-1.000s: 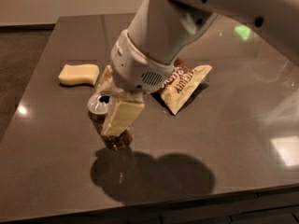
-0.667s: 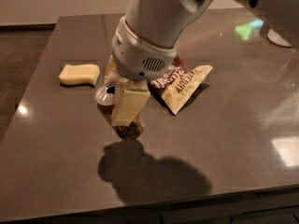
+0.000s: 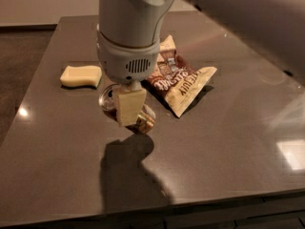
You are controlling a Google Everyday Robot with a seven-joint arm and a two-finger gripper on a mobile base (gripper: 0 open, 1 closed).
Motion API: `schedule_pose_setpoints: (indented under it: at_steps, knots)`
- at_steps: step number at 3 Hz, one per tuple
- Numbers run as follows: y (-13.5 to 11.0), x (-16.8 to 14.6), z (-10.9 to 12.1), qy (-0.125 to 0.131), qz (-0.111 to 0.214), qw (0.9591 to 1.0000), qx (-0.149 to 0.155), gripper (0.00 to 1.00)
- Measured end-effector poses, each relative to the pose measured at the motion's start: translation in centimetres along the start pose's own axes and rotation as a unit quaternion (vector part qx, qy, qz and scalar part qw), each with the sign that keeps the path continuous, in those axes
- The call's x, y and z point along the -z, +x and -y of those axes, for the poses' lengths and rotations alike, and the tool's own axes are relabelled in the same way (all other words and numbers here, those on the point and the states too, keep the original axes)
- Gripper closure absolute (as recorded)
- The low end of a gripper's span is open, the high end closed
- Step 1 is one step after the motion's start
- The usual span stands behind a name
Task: Knock orange can over
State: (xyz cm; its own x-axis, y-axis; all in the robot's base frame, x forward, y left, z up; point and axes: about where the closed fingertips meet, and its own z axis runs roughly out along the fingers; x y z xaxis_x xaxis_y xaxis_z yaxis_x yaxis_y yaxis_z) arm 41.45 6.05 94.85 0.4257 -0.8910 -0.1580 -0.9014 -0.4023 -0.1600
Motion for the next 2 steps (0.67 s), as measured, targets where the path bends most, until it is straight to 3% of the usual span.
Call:
schedule_pose_setpoints:
  at_steps: [1,2]
  knots:
    - [-0.19,-0.84,0.66,0.004,-0.048,0.9985,0.025,1.0]
    - [-0.34,-1.26,1.12,0.008,-0.074,0.9964,0.04,1.0]
